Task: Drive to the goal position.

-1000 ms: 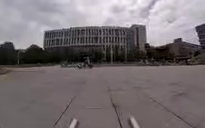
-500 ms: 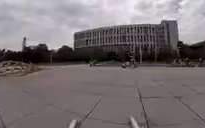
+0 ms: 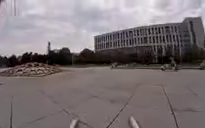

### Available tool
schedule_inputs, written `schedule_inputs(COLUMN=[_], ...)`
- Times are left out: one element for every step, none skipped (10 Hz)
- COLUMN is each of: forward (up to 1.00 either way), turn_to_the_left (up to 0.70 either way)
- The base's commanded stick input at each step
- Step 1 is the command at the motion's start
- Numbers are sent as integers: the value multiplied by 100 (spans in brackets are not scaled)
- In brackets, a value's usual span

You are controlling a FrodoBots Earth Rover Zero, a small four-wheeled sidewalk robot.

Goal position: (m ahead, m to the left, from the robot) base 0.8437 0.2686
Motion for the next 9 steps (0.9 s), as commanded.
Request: schedule_inputs(forward=[70,70,70,70,70,70,70,70,70], turn_to_the_left=[5,5,5,5,6,9,12,15,18])
